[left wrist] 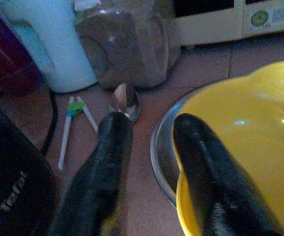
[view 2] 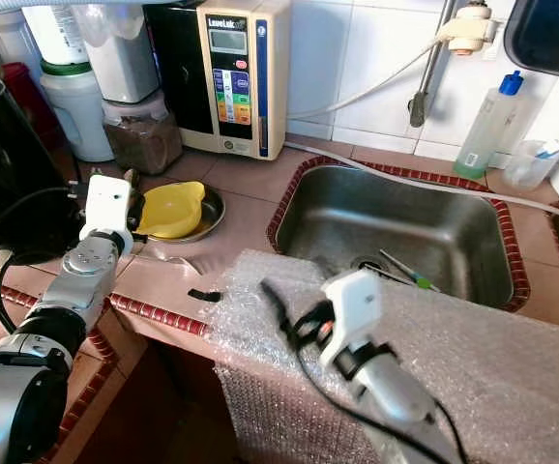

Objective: Kitchen organization

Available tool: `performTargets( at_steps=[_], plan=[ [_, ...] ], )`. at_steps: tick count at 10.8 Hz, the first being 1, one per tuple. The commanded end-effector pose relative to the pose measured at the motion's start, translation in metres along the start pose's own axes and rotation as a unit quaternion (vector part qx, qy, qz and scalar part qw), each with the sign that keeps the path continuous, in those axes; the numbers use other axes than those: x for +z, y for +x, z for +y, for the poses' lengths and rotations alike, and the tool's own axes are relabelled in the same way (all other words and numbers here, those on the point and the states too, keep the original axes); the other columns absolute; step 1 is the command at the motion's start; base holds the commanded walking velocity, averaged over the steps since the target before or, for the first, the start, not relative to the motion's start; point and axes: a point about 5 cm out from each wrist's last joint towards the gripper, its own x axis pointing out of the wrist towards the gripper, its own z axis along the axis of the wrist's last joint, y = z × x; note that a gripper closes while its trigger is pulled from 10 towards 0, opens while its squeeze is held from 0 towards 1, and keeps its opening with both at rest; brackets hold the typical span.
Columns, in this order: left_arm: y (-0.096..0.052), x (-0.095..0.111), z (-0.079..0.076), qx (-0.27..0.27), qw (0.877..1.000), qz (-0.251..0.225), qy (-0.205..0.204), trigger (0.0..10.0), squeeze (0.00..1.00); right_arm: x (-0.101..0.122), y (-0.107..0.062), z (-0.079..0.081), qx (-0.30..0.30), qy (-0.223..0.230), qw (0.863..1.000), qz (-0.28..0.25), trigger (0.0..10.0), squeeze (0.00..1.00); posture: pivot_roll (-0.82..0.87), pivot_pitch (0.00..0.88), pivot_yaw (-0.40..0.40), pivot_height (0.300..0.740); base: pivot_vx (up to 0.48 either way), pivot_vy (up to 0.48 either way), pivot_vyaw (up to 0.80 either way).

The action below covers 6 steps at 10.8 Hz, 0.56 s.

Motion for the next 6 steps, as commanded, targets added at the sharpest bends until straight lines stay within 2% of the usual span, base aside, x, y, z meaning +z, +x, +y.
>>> performTargets(
  at_steps=[1, 4, 5, 6],
  plan=[
    [0.001, 0.001, 0.001, -0.003, 1.0, 0.009, -0.008, 10.0, 1.0, 0.002, -0.001, 0.004, 0.015, 0.001, 1.0, -0.002, 10.0, 0.0, -0.02, 0.0, 0.055, 0.74, 0.0, 0.0, 0.0],
    [0.001, -0.003, -0.007, -0.023, 0.999, 0.027, -0.02, 10.0, 1.0, 0.0, -0.002, 0.005, 0.013, -0.006, 1.0, 0.004, 10.0, 0.0, -0.02, 0.0, 0.06, 0.74, 0.0, 0.0, 0.0],
    [0.0, -0.009, -0.01, -0.036, 0.998, 0.051, -0.018, 10.0, 1.0, 0.0, -0.002, 0.004, 0.01, -0.009, 1.0, 0.003, 10.0, 0.0, -0.02, 0.0, 0.061, 0.74, 0.0, 0.0, 0.0],
    [0.0, -0.012, -0.011, -0.035, 0.997, 0.061, -0.029, 10.0, 0.85, 0.001, -0.001, 0.004, 0.007, -0.011, 1.0, 0.002, 10.0, 0.0, -0.03, 0.0, 0.062, 0.74, 0.0, 0.0, 0.0]
  ],
)
